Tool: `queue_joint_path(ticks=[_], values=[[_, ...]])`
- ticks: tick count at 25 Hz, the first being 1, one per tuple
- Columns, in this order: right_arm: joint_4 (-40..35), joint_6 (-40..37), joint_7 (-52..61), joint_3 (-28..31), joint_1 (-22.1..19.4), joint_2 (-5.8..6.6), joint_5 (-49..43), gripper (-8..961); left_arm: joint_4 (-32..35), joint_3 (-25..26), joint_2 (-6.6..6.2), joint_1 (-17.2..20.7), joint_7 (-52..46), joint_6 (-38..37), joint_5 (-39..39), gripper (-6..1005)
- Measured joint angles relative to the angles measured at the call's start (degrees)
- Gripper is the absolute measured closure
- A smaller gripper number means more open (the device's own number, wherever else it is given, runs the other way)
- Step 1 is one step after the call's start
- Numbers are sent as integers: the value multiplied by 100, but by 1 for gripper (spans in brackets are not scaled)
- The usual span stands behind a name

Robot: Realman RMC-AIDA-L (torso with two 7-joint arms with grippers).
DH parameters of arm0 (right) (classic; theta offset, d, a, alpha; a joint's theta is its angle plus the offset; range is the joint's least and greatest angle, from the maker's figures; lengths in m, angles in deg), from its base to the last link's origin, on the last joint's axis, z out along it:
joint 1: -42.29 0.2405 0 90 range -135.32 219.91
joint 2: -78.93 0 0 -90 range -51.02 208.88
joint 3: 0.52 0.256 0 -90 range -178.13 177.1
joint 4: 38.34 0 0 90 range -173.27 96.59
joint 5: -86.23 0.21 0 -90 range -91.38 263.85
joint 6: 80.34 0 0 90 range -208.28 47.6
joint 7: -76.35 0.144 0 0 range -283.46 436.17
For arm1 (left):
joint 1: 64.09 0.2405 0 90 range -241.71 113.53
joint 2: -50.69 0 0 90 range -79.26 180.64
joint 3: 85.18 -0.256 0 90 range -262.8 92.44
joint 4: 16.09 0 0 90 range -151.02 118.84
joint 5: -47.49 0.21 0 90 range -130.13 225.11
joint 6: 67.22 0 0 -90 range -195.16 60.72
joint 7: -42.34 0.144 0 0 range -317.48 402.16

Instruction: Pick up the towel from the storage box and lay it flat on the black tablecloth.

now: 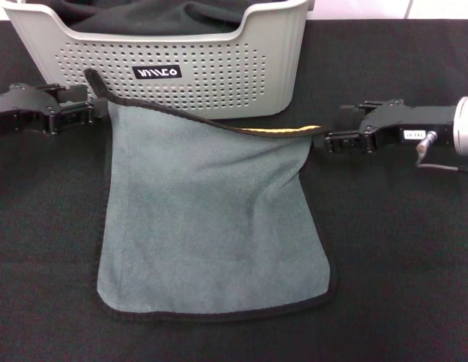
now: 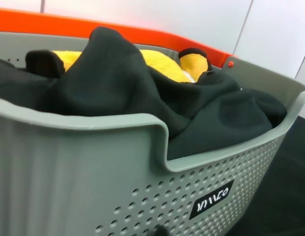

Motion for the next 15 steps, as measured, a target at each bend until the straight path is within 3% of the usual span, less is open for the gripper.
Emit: queue_joint_path(ticks=[2, 8, 15], values=[[-8, 25, 227, -15, 86, -22, -264, 96, 1, 0, 6, 14, -10, -1, -1, 470], [166, 396, 354, -47, 380, -345, -1234, 96, 4, 0, 80, 52, -6, -5, -8, 471], [-145, 223, 360, -129, 244, -373, -1268, 95, 10, 0, 90, 118, 2, -22, -12, 472]])
